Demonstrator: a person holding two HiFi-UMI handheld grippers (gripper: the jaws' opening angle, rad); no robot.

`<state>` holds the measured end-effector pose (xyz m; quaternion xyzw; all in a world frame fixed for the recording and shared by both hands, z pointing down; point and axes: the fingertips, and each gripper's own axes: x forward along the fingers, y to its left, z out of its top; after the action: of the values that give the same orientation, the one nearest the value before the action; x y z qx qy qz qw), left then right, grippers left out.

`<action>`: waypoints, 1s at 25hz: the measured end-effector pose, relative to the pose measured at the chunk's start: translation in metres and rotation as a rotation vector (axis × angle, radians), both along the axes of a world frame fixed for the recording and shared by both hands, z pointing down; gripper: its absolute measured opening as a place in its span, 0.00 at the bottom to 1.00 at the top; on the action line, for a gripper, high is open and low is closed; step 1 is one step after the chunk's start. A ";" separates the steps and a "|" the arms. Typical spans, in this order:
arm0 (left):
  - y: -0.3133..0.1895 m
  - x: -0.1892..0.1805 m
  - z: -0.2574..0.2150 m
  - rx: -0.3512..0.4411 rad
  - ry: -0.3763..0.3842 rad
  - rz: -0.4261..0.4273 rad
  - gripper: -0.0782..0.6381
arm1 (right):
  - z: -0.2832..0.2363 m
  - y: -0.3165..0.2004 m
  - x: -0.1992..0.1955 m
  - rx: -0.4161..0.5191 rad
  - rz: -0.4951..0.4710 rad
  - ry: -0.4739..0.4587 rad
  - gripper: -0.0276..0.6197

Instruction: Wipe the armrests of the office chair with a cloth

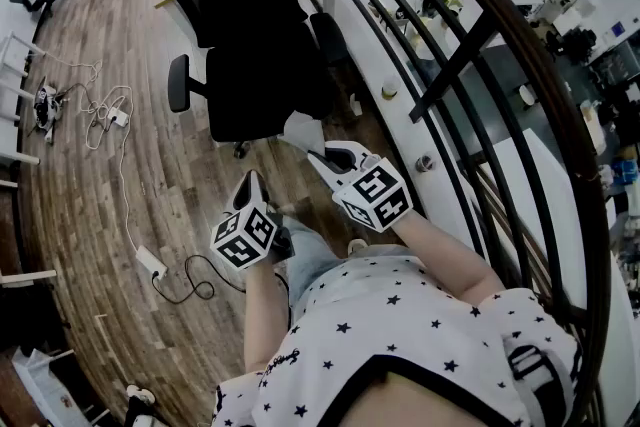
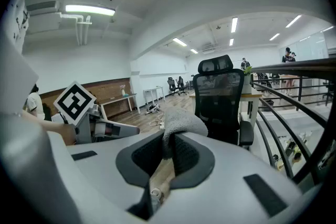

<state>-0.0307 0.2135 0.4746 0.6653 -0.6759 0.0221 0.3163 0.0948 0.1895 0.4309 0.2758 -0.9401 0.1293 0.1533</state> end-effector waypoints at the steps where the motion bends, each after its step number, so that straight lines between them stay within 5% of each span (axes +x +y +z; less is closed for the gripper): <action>1: 0.010 0.010 -0.005 0.007 0.007 0.004 0.12 | -0.001 0.008 0.006 -0.013 0.007 -0.008 0.09; 11: 0.083 0.050 -0.022 0.021 -0.040 0.005 0.12 | -0.006 0.073 0.021 -0.019 -0.059 -0.033 0.09; 25: 0.110 0.061 -0.028 0.028 -0.065 0.000 0.12 | -0.014 0.099 0.033 0.000 -0.081 -0.048 0.09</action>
<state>0.0302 0.3232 0.4461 0.6686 -0.6860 0.0343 0.2850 0.1281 0.2889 0.4165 0.2341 -0.9539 0.1293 0.1360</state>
